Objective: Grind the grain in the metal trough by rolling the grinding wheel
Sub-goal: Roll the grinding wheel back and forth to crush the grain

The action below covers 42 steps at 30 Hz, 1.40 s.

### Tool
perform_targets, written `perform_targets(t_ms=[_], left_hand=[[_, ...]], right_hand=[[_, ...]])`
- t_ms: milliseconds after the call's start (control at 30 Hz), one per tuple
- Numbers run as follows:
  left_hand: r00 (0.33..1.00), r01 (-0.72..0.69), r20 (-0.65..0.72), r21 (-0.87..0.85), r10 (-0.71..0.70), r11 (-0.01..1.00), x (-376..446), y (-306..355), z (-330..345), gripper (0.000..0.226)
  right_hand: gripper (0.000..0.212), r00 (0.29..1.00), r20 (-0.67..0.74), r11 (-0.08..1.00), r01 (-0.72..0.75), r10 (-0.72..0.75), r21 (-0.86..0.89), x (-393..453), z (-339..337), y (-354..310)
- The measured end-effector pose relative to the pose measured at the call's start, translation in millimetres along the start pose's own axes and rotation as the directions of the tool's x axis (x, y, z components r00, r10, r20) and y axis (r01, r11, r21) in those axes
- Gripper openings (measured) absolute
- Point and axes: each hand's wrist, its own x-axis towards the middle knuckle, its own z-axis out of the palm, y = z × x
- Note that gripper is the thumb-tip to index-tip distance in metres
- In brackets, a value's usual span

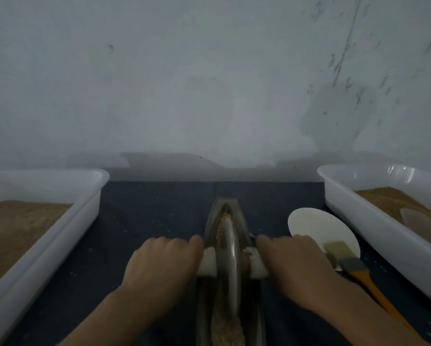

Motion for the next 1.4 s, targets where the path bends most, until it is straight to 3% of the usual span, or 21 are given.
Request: perform_targets(t_ms=[100, 167, 400, 500, 567, 667, 800, 900, 967, 1100, 1233, 1400], left_hand=[[0.992, 0.096, -0.08, 0.011, -0.095, 0.995, 22, 0, 6, 0.041], [0.992, 0.111, -0.057, 0.019, -0.11, 0.994, 29, -1, 3, 0.042], [0.982, -0.01, 0.189, -0.065, 0.022, 0.998, -14, 3, -11, 0.045], [0.961, 0.011, 0.275, -0.09, 0.014, 0.996, -26, 6, -13, 0.05], [0.974, 0.017, 0.228, -0.074, 0.0, 0.997, -21, 6, -11, 0.05], [0.999, 0.006, 0.032, -0.004, -0.006, 1.0, -2, 1, 0, 0.054], [0.994, 0.096, -0.048, 0.01, -0.095, 0.995, 20, -1, 7, 0.039], [0.995, 0.088, -0.042, 0.022, -0.087, 0.996, 20, -3, 7, 0.039], [0.999, 0.042, 0.031, -0.008, -0.041, 0.999, 7, -2, 3, 0.043], [0.986, -0.037, 0.158, -0.058, 0.046, 0.998, -16, 0, -1, 0.046], [0.997, -0.08, 0.008, -0.007, 0.081, 0.997, -8, -2, -1, 0.057], [0.992, 0.095, -0.079, 0.005, -0.095, 0.995, 21, -7, 15, 0.041]], right_hand=[[0.021, 0.995, -0.09, 0.999, -0.036, 0.033, -0.032, 27, 10, 11], [0.021, 0.994, -0.097, 0.998, -0.045, 0.04, -0.044, 36, 12, 14], [0.027, 0.996, 0.059, 0.997, 0.071, -0.073, 0.028, -19, -7, -4], [0.029, 0.989, 0.134, 0.998, 0.052, -0.058, 0.046, -27, -10, -12], [0.025, 0.994, 0.11, 0.999, 0.021, -0.027, 0.05, -21, -8, -12], [0.024, 1.0, -0.006, 1.0, -0.012, 0.012, 0.016, -5, 0, -2], [0.025, 0.996, -0.088, 0.998, -0.035, 0.031, -0.045, 28, 6, 8], [0.027, 0.997, -0.082, 0.999, 0.001, -0.005, -0.04, 28, 0, 10], [0.022, 0.998, -0.052, 0.999, 0.038, -0.039, -0.014, 12, -2, 7], [0.03, 0.994, 0.06, 0.995, 0.084, -0.087, 0.049, -23, -3, -5], [0.024, 0.999, -0.018, 0.999, 0.047, -0.047, 0.017, -13, -1, -2], [0.019, 0.993, -0.115, 0.999, -0.003, -0.003, -0.055, 32, 3, 9]])
